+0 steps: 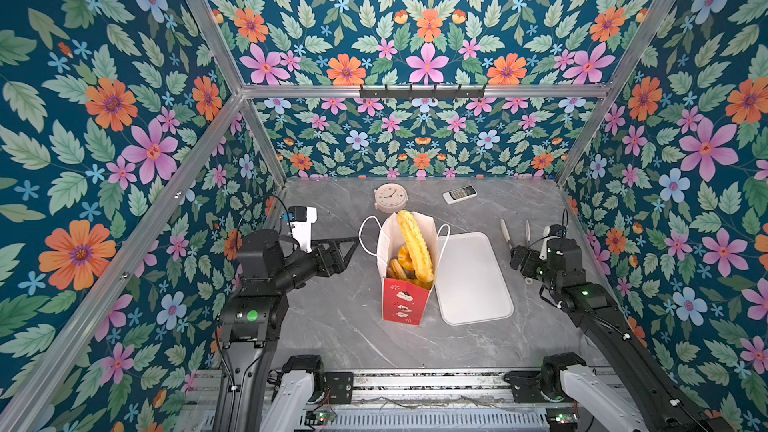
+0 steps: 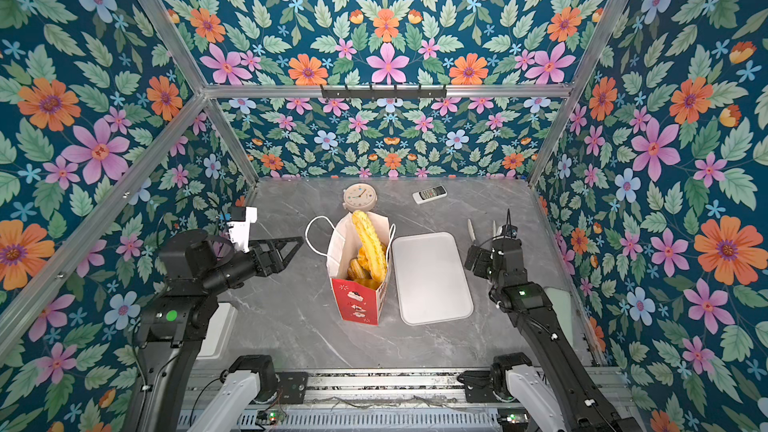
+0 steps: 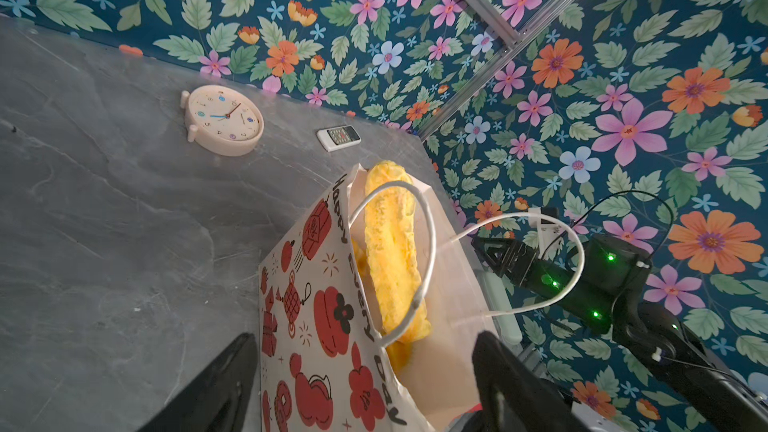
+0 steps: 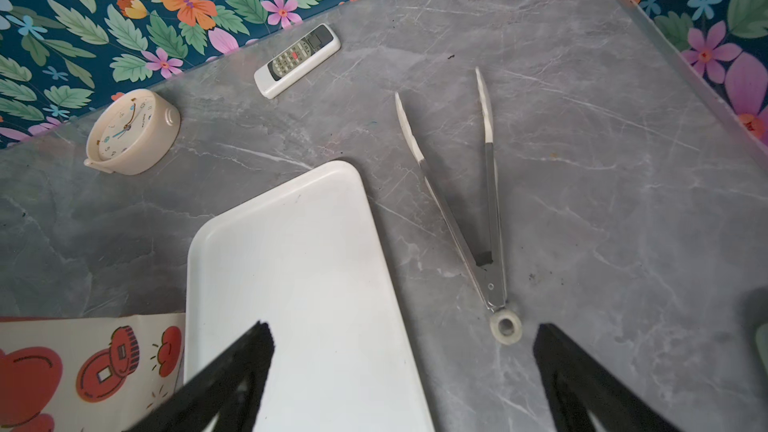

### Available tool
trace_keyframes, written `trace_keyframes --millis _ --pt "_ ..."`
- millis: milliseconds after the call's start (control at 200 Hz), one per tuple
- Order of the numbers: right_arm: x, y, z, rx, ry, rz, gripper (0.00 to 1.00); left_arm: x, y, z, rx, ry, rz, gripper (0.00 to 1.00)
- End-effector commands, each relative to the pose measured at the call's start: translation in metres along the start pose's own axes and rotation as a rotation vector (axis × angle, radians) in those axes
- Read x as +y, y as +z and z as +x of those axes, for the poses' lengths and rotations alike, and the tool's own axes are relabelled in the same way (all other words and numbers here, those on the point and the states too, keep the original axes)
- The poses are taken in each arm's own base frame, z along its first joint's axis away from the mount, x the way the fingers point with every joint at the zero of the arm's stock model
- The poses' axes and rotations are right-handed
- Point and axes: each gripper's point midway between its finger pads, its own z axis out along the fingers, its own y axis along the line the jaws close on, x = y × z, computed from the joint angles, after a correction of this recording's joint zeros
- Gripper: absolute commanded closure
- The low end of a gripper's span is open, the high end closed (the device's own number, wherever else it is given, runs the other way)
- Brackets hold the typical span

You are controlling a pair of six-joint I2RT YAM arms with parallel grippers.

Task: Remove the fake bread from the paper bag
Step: 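Reach the left gripper to the bag rim while the right nears the tongs, then grasp and tilt the bag rim with left gripper while right grasps tongs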

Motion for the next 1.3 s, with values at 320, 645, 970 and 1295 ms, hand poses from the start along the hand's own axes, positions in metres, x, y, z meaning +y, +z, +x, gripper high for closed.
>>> trace_keyframes --millis 320,645,970,1295 --pt "0.0 0.006 0.008 0.037 0.021 -0.002 0.01 0.026 0.06 0.031 0.136 0.097 -0.236 0.17" --pt "-0.003 0.015 0.018 0.067 0.019 0.011 0.01 0.02 0.089 0.024 0.12 0.099 -0.254 0.27" --pt "-0.007 0.022 0.027 0.093 0.018 0.025 0.01 0.02 0.105 0.025 0.136 0.083 -0.285 0.44" --pt "-0.008 0.025 0.032 0.104 0.025 0.024 0.01 0.024 0.106 0.031 0.143 0.067 -0.324 0.6"
